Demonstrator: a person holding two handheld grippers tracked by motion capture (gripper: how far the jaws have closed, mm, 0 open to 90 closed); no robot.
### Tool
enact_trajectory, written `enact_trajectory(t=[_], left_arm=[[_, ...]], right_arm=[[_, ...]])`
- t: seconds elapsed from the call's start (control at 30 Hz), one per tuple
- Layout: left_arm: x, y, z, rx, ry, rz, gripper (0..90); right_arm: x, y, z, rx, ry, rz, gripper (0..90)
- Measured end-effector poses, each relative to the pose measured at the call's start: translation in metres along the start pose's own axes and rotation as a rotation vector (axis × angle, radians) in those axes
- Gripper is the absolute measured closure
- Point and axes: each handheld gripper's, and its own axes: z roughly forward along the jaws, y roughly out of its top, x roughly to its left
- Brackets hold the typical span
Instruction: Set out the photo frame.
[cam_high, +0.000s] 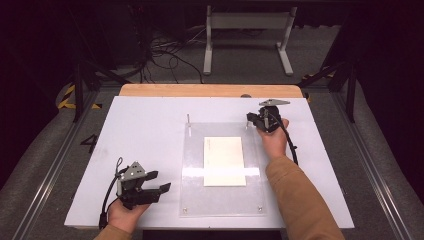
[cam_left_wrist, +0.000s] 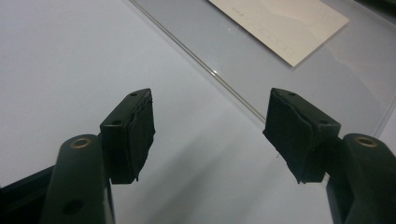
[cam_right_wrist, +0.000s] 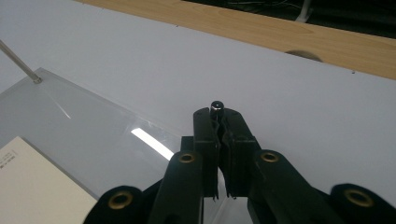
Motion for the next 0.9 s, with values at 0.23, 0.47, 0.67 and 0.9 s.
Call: enact_trajectory(t=[0.23,0.47,0.67,0.9], left_arm=[[0.001,0.001,0.002,0.003,-0.014,-0.001,33.2],[0.001,0.002,0.002,0.005,-0.015,0.005,33.0],[0.0,0.002,0.002,-0.014,-0.013,0.03,27.6],[-0.003,0.0,0.006,-0.059,-0.002,0.133,23.5]], right_arm=[[-0.003,0.005,0.004,0.019,0.001,0.039,86.1],[-0.007,0.01,0.007,0.038,0.015,0.077,86.2],[-0.01,0.013,0.01,0.055,0.029,0.113,86.3],[-0.014,0.017,0.012,0.08,0.048,0.139,86.3]])
